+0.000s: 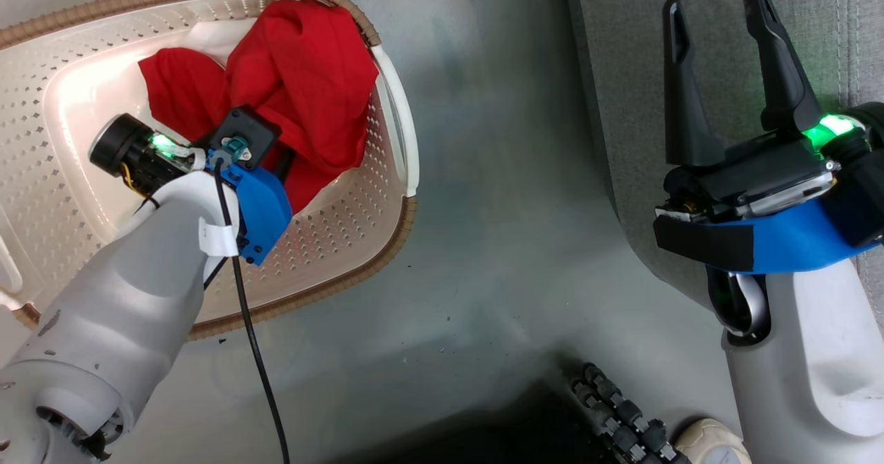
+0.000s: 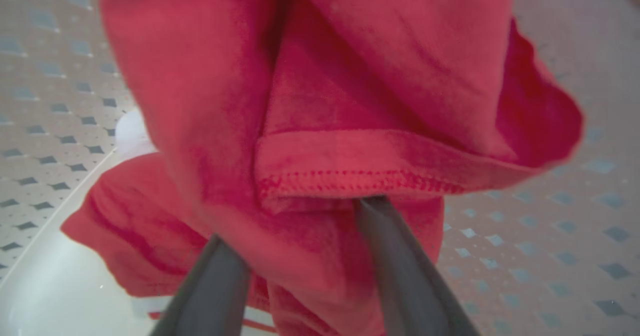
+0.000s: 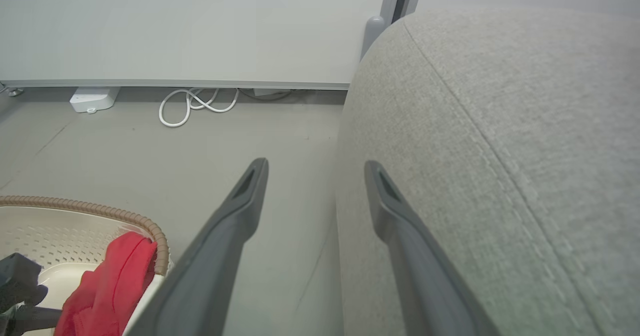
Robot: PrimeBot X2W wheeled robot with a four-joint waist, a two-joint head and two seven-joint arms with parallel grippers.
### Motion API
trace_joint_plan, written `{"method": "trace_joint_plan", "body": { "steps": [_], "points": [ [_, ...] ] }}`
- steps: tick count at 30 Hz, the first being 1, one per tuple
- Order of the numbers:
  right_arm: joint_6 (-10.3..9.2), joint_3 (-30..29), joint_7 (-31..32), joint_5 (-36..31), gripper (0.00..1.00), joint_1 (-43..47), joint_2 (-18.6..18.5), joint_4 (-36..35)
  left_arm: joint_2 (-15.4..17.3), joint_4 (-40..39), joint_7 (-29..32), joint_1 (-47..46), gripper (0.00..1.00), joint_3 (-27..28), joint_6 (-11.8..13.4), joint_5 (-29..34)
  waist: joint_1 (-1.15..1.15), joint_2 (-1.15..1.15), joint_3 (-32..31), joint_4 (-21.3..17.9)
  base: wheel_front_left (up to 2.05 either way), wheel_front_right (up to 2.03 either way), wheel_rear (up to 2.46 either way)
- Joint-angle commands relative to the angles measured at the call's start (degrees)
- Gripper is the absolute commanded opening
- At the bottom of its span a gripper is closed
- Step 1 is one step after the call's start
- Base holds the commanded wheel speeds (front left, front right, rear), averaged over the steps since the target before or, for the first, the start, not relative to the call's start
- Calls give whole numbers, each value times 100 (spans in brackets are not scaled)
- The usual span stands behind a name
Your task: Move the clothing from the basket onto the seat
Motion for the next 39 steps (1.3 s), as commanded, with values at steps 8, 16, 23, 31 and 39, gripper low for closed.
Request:
{"method": "trace_joint_plan", "body": {
  "steps": [8,16,23,31,39],
  "points": [
    [1,-49,-2,-50,100,-142,5,43,-91,-58,-138,-108,0,-145,-6,-108,0,0,-65,120,0,0,0],
    [1,-117,-3,-153,100,-60,5,140,-243,-185,-258,-47,0,-181,-6,-371,0,0,-338,367,0,0,0],
    [1,-180,-3,-280,100,-6,4,249,-367,-710,-272,101,0,125,-6,-352,0,0,-774,678,0,0,0],
    [1,-260,-3,-411,100,129,-1,426,-433,-1493,-273,604,0,989,-6,178,0,0,-1408,979,0,0,0],
    [1,-359,-2,-420,100,436,-77,619,-536,-2250,-275,1391,0,2167,-6,619,0,0,-2178,1256,0,0,0]
  ]
}}
